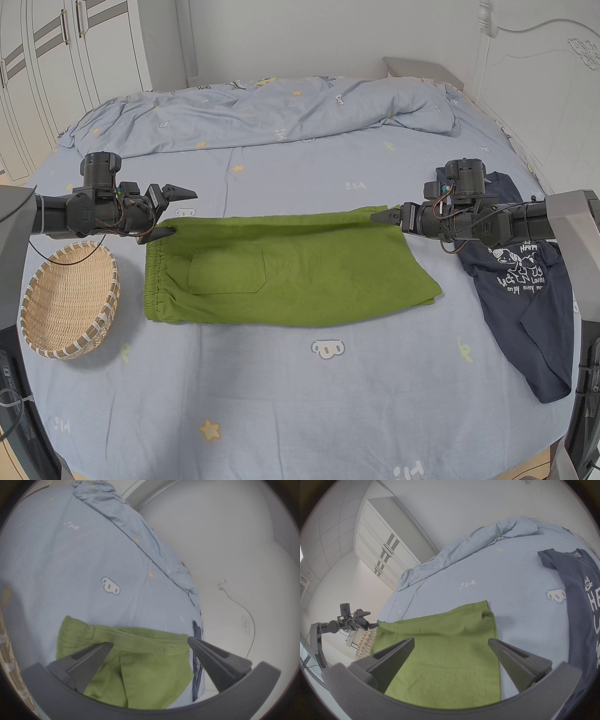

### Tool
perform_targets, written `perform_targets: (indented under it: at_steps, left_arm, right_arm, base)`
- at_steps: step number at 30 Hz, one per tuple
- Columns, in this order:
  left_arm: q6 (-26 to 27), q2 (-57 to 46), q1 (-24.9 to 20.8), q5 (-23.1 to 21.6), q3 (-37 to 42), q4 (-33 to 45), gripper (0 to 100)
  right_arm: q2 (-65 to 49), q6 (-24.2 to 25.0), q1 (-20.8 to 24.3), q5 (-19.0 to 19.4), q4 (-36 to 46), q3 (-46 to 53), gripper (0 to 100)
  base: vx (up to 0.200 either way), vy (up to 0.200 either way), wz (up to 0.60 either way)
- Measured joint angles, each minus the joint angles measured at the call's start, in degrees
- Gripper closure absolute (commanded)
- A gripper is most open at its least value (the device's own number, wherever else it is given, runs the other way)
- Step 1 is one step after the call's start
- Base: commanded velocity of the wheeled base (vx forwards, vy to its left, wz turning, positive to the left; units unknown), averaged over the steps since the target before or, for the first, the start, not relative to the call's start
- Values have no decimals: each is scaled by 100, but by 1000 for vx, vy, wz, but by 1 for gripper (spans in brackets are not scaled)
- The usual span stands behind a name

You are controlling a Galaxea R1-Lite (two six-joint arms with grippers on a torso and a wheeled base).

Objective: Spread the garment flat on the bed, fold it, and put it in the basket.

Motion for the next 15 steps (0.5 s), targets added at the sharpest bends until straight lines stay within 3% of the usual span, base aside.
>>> perform_targets:
  at_steps: [5,15]
  left_arm:
    - [-641,500,166,52,-703,-134,0]
    - [-633,745,210,77,-796,-146,0]
  right_arm:
    - [-94,13,-20,-2,0,118,0]
    - [-462,54,-108,0,24,680,0]
  base:
    - [0,0,0]
    - [0,0,0]
